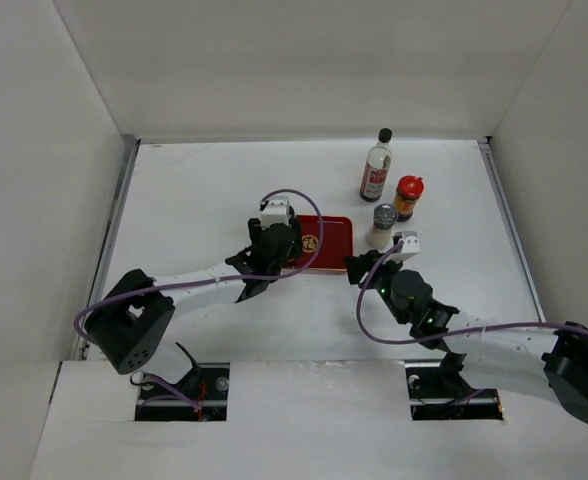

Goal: Organize the condiment bottles

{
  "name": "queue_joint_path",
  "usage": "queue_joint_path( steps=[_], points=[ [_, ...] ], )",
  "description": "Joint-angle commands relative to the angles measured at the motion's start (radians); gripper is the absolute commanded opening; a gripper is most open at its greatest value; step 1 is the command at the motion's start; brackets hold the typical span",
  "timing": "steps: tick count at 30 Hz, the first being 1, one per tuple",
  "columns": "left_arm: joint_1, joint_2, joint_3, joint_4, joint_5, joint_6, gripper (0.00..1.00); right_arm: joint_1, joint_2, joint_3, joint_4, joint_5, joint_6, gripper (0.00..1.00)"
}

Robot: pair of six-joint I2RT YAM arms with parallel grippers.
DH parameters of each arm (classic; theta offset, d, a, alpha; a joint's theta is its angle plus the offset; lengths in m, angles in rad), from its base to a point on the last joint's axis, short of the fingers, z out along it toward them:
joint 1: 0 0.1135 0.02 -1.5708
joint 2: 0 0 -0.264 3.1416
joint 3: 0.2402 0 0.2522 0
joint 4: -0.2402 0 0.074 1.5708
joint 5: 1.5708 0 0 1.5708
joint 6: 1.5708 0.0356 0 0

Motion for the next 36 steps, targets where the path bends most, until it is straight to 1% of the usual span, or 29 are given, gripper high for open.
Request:
queue_joint_path(
  steps=[1, 2, 4, 6, 7, 8, 9, 11, 13, 16, 20, 26, 28, 32, 36],
  points=[
    [-0.006, -0.022, 0.036, 0.103, -0.03, 0.016, 0.65, -0.004, -0.033, 0.027, 0.004, 0.027, -0.016, 0.51],
    [-0.004, -0.022, 0.036, 0.097, -0.03, 0.019, 0.69, -0.004, -0.036, 0.036, -0.016, 0.034, -0.016, 0.42],
    [-0.004, -0.037, 0.024, 0.109, -0.03, 0.03, 0.75, -0.004, -0.031, 0.061, -0.06, 0.054, -0.016, 0.31],
    [-0.001, -0.06, 0.007, 0.118, -0.03, 0.035, 0.81, -0.004, -0.027, 0.09, -0.111, 0.073, -0.016, 0.29],
    [0.001, -0.072, 0.001, 0.121, -0.03, 0.035, 0.83, -0.004, -0.028, 0.105, -0.142, 0.086, -0.013, 0.31],
    [0.004, -0.092, -0.008, 0.123, -0.025, 0.038, 0.86, -0.004, -0.034, 0.122, -0.174, 0.105, -0.007, 0.37],
    [0.005, -0.117, -0.019, 0.124, -0.025, 0.041, 0.87, -0.005, -0.039, 0.139, -0.2, 0.123, -0.005, 0.47],
    [0.011, -0.172, -0.056, 0.147, -0.031, 0.044, 0.88, -0.013, -0.045, 0.173, -0.24, 0.164, -0.018, 0.71],
    [0.027, -0.244, -0.114, 0.205, -0.043, 0.042, 0.88, -0.041, -0.048, 0.208, -0.28, 0.197, -0.034, 0.86],
    [0.057, -0.361, -0.223, 0.313, -0.074, 0.032, 0.88, -0.099, -0.03, 0.269, -0.352, 0.234, -0.05, 0.99],
    [0.099, -0.445, -0.348, 0.44, -0.088, 0.018, 0.89, -0.202, 0.005, 0.309, -0.383, 0.235, -0.056, 1.0],
    [0.171, -0.451, -0.47, 0.566, -0.08, -0.042, 0.89, -0.306, 0.154, 0.412, -0.423, 0.228, -0.079, 1.0],
    [0.183, -0.453, -0.488, 0.58, -0.073, -0.054, 0.89, -0.331, 0.211, 0.446, -0.426, 0.214, -0.099, 1.0],
    [0.188, -0.473, -0.51, 0.586, -0.07, -0.067, 0.89, -0.36, 0.298, 0.505, -0.429, 0.139, -0.148, 1.0],
    [0.198, -0.467, -0.507, 0.577, -0.056, -0.073, 0.89, -0.366, 0.357, 0.542, -0.421, 0.122, -0.156, 1.0]
  ],
)
